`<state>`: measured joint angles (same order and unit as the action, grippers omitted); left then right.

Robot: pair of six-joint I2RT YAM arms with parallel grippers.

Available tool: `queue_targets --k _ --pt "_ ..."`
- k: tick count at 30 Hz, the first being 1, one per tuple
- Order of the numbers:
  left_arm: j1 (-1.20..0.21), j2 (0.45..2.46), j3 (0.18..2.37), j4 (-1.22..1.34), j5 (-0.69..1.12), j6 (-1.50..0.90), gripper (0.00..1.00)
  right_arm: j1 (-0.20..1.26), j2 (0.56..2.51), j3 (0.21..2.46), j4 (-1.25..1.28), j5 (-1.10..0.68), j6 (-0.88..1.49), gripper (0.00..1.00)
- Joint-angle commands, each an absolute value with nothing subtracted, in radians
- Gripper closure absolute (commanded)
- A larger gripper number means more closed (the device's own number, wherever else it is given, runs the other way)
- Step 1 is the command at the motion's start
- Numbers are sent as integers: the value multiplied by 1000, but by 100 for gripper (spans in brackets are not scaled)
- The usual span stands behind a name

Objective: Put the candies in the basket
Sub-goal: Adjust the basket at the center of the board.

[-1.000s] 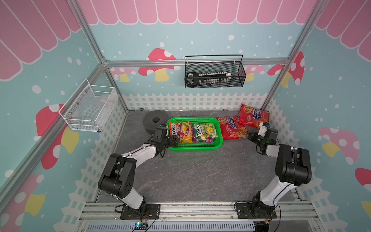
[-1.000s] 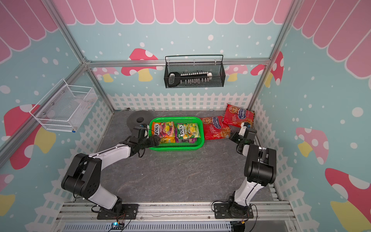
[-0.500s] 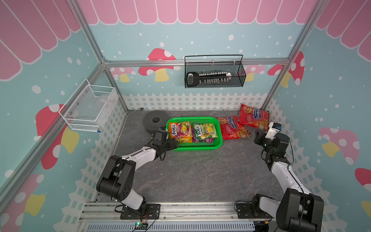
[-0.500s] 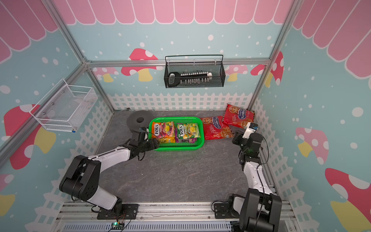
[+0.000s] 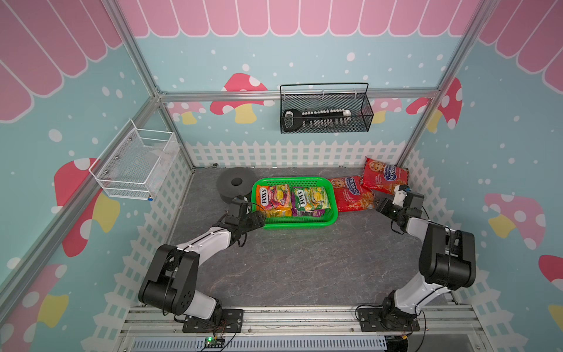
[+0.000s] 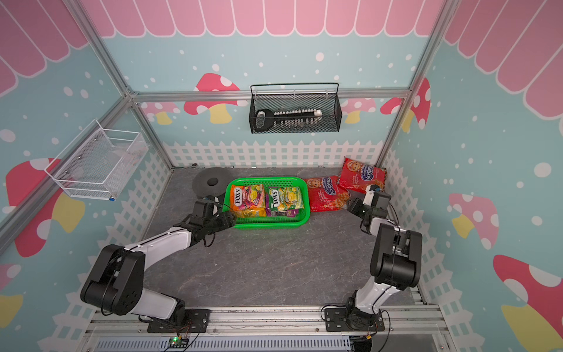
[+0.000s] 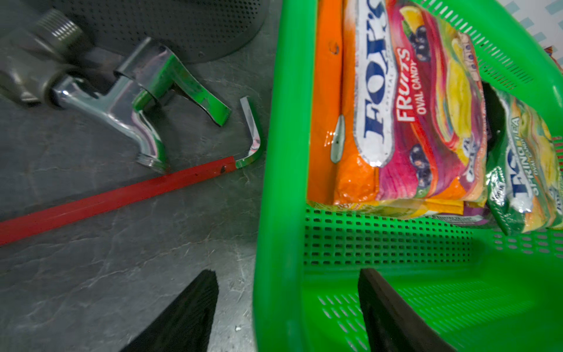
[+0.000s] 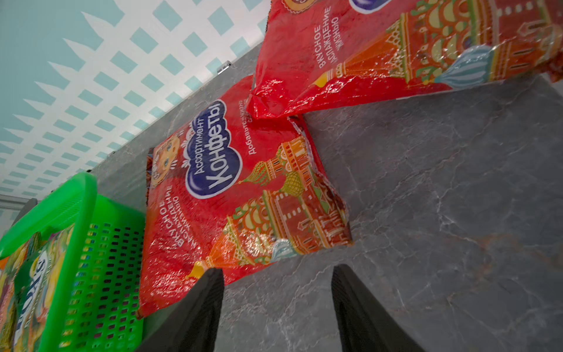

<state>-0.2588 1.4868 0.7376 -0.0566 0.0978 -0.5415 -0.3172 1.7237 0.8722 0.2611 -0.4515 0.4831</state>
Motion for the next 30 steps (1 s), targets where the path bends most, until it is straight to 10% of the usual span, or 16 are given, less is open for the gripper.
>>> queue_targets --k 1,20,30 --pt "-253 1480 719 -155 115 -536 25 -328 1776 917 274 -477 495 37" --pt "-242 1346 649 -278 199 -492 79 -339 1986 1066 196 -640 424 38" --pt "-242 1285 603 -348 226 -463 85 -383 1958 1043 145 -658 410 37"
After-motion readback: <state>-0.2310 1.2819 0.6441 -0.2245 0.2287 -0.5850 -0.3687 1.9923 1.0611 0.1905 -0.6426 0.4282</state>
